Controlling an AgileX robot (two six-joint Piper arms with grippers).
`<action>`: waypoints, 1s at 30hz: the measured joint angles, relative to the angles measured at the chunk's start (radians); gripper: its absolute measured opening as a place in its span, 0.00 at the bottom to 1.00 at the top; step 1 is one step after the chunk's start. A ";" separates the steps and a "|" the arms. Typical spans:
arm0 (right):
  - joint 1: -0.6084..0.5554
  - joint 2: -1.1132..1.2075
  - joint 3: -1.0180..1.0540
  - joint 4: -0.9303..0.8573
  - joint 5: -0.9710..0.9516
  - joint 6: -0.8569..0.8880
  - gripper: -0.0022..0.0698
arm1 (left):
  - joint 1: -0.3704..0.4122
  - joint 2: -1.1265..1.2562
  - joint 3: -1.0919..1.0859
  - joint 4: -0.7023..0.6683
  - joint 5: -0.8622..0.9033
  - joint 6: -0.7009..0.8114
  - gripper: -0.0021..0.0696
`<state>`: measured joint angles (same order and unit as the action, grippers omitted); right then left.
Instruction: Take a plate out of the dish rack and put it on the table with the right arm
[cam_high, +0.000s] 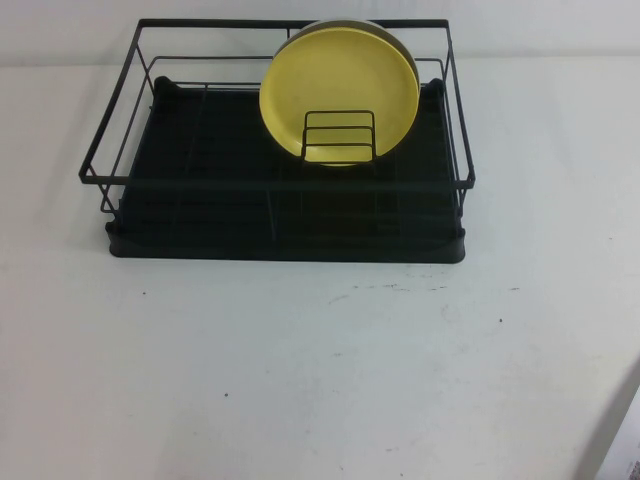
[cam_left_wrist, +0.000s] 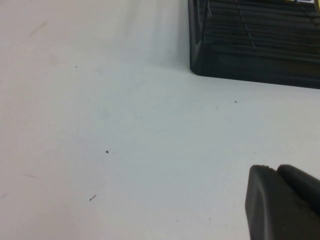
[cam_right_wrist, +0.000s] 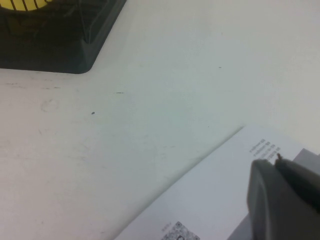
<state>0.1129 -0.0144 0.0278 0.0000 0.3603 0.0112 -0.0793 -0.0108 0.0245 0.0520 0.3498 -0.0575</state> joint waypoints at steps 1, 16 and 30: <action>0.000 0.000 0.000 0.006 -0.002 0.000 0.00 | 0.000 0.000 0.000 0.000 0.000 0.000 0.02; 0.000 0.000 0.002 0.663 -0.179 0.000 0.00 | 0.000 0.000 0.000 0.000 0.000 0.000 0.02; 0.000 0.108 -0.083 0.867 -0.140 -0.003 0.00 | 0.000 0.000 0.000 0.000 0.000 0.000 0.02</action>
<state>0.1129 0.0936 -0.0548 0.8666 0.2202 0.0087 -0.0793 -0.0108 0.0245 0.0520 0.3498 -0.0575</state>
